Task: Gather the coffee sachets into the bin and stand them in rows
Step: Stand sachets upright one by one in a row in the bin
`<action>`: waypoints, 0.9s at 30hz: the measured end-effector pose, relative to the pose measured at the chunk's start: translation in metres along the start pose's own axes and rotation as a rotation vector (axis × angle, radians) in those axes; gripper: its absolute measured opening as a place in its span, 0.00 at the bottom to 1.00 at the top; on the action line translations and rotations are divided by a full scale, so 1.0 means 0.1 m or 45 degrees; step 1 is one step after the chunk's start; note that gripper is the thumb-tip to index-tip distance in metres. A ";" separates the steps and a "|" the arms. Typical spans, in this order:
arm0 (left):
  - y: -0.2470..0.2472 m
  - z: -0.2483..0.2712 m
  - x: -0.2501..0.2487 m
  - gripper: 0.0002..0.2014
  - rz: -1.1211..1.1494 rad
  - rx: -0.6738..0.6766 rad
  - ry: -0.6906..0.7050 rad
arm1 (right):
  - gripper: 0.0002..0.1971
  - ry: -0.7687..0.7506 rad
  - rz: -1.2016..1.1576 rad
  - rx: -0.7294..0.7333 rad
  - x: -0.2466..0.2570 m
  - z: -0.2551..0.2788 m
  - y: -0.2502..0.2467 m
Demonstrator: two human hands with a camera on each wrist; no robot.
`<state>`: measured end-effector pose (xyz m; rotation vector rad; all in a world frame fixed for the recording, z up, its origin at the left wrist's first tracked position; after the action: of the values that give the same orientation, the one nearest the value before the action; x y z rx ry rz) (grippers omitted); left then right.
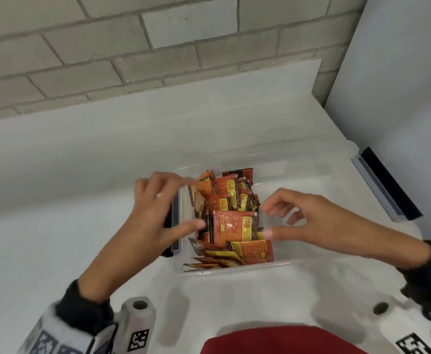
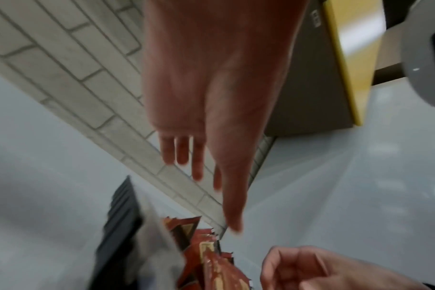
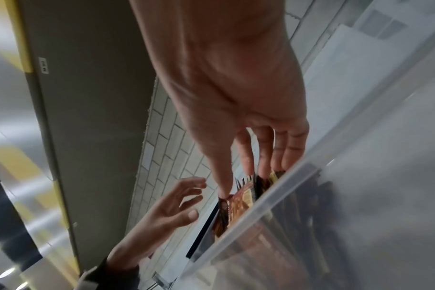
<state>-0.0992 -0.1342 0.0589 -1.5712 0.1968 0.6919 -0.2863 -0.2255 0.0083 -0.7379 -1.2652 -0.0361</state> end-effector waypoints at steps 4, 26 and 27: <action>0.39 0.13 -0.25 0.22 -0.295 0.433 0.341 | 0.15 -0.081 0.062 0.068 0.05 0.04 0.18; 0.74 0.16 -0.49 0.08 -0.567 0.406 0.685 | 0.09 -0.166 0.041 0.085 0.15 -0.11 0.45; 0.70 0.14 -0.49 0.08 -0.526 0.416 0.665 | 0.09 -0.184 0.000 0.057 0.18 -0.11 0.42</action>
<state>-0.1788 -0.1445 0.0262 -1.3871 0.3393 -0.0818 -0.2538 -0.1920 0.0028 -0.7114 -1.3991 0.0461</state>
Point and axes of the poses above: each hand's wrist, its own z-axis away from the middle knuckle, its own y-axis out of the palm, x = y × z, the point moved 10 cm from there along -z, towards the middle knuckle, and after that the axes turned 13 degrees about -y, right-handed, at the moved point
